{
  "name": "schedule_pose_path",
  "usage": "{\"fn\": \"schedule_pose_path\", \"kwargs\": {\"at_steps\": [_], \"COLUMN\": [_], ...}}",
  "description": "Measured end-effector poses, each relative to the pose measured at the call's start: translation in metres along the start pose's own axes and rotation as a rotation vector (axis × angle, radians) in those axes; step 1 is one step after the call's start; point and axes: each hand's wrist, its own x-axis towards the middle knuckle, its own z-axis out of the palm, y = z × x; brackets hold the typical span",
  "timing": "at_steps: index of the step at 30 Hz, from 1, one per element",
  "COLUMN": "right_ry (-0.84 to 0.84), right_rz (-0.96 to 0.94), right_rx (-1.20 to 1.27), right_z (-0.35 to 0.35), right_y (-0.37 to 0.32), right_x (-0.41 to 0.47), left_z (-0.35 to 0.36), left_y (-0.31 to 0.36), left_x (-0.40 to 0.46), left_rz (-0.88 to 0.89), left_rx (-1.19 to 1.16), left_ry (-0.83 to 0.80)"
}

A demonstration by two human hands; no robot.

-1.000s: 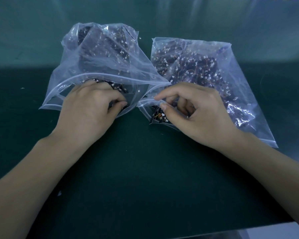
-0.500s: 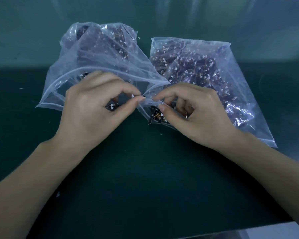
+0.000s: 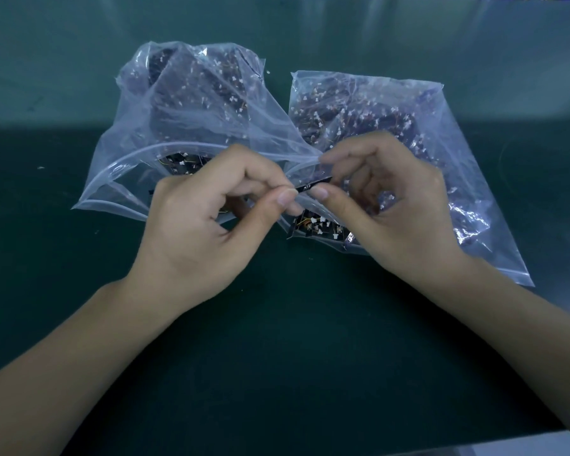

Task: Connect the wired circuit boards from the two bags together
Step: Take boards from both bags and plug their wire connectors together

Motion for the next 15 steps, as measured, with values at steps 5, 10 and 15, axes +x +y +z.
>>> {"fn": "schedule_pose_path", "kwargs": {"at_steps": [5, 10, 15], "right_ry": [-0.01, -0.008, -0.039], "right_rz": [-0.115, -0.141, -0.131], "right_rx": [-0.027, -0.035, -0.021], "right_z": [-0.0012, -0.0024, -0.0023], "right_y": [0.0024, 0.0021, 0.0026], "right_x": [0.0004, 0.0, 0.0003], "left_z": [0.0019, 0.0027, 0.0017], "left_y": [-0.0027, -0.0028, -0.0043], "left_x": [-0.0014, 0.0, 0.0016], "left_rz": [-0.056, -0.054, -0.034], "left_rx": [0.006, 0.053, 0.112], "left_ry": [0.014, 0.036, 0.016]}}
